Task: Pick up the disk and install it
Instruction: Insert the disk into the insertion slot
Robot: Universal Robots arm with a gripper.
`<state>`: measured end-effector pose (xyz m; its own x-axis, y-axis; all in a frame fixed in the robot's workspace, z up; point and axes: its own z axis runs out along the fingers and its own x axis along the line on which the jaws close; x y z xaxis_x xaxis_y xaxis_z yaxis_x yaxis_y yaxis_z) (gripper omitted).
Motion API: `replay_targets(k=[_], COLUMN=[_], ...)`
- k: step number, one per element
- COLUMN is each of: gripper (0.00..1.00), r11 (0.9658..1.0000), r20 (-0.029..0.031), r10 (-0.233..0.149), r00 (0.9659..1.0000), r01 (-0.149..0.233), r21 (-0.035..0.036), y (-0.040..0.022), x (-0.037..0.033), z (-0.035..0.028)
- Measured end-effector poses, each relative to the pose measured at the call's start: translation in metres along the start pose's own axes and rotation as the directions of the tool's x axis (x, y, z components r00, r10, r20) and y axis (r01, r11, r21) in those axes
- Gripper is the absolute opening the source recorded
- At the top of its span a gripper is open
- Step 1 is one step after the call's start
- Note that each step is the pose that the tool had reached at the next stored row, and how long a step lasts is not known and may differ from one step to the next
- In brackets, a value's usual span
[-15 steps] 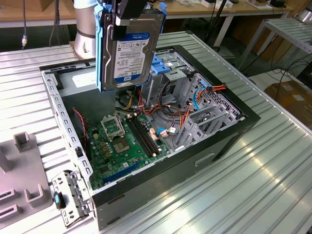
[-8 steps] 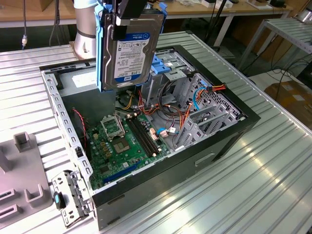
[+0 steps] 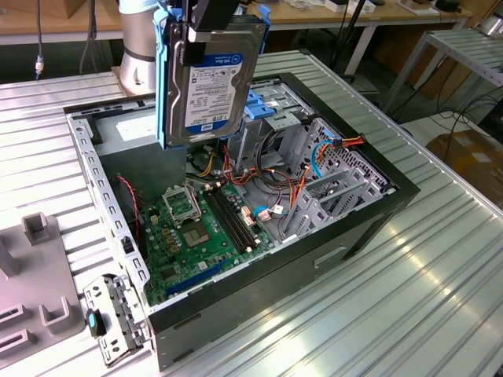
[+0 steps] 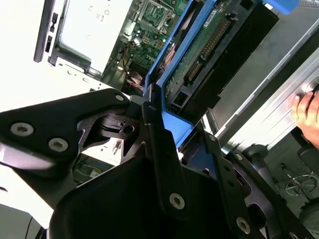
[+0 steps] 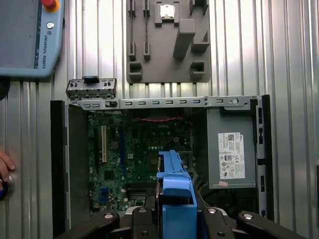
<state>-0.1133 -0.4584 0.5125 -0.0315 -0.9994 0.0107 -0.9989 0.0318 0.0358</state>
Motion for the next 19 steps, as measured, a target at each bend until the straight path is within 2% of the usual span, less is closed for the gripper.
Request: replay_targets(k=[14, 16, 19], gripper=[0.37, 0.37, 0.37], r11=[1.0, 1.0, 1.0], r20=[0.0, 0.0, 0.0], r10=[0.0, 0.0, 0.0], r00=[1.0, 1.0, 1.0], r01=[0.0, 0.0, 0.0], r21=[0.0, 0.0, 0.0], y=[-0.0007, -0.0009, -0.001], x=[0.0235, 0.0288, 0.0321], z=[0.0003, 0.0003, 0.0003])
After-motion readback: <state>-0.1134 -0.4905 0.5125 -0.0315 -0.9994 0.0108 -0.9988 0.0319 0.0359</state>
